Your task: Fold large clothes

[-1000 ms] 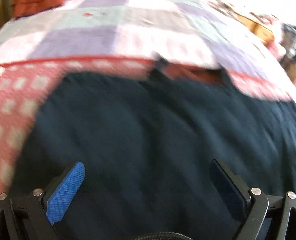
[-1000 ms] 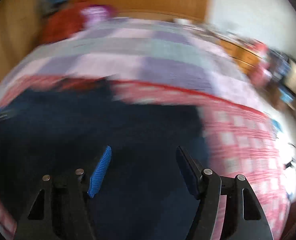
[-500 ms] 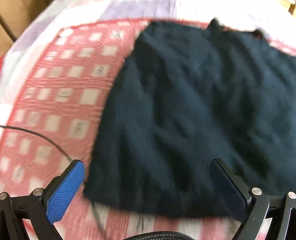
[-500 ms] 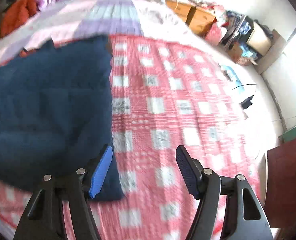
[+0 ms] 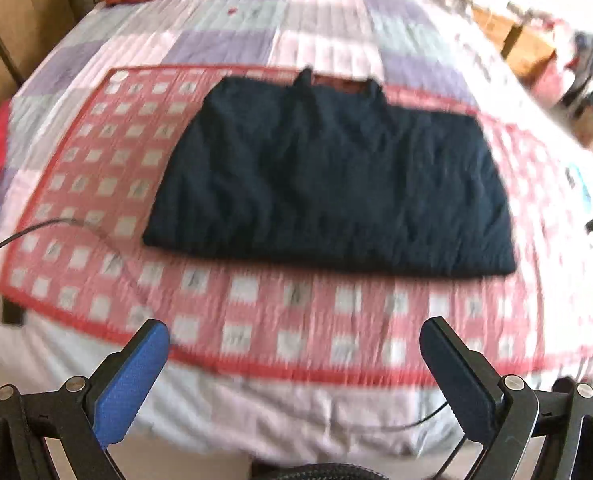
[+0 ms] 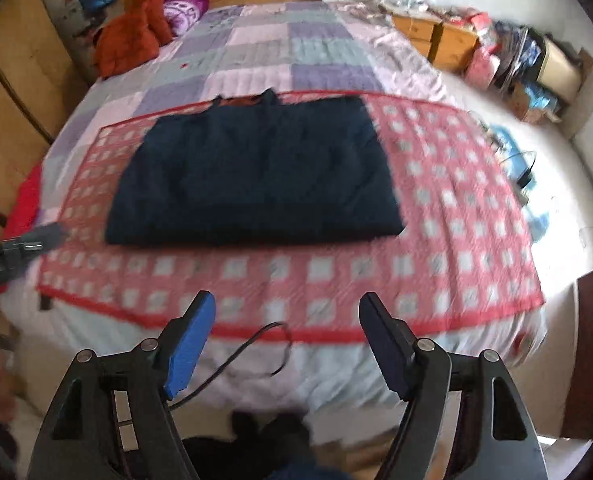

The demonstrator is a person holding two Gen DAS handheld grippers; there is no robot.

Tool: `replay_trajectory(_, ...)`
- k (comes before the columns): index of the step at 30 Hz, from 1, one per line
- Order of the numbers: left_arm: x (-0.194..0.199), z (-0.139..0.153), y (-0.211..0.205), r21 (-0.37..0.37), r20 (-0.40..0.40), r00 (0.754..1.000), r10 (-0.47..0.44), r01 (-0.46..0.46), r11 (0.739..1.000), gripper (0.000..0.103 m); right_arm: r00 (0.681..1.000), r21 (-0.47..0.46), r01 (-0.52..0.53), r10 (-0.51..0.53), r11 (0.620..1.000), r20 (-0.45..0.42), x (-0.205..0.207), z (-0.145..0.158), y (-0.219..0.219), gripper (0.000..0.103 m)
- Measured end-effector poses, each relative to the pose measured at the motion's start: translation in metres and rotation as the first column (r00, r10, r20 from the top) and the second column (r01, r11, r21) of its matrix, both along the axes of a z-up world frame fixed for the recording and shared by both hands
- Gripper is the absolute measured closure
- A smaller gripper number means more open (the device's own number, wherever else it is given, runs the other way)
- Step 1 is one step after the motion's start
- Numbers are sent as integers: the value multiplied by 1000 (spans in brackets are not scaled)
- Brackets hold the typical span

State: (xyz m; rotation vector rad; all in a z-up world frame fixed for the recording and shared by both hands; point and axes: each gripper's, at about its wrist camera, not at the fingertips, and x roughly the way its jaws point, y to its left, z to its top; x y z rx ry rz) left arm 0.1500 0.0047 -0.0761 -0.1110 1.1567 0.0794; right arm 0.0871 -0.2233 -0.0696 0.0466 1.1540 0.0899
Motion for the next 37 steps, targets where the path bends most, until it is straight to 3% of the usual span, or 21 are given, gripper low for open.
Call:
replay_trajectory(7,-68,37,-17,29,36,998,-47,46,999,0,999,-5,-30,30,1000,17,-71,34,38,25)
replay_trajectory(14,-97,62,-21,22,83,993,-82,81,997,0,1000,13,2,-2,1000,14,-97,54,34,25)
replay_trajectory(26,-118,74,-31,35,88,991,-106,103,994,0,999,14,22,-23,1000,33,-126,73,29,25)
replay_trajectory(37,-106,74,-39,31,90,986,-144,141,989,0,998,14,57,-57,998,27,-124,75,21,25)
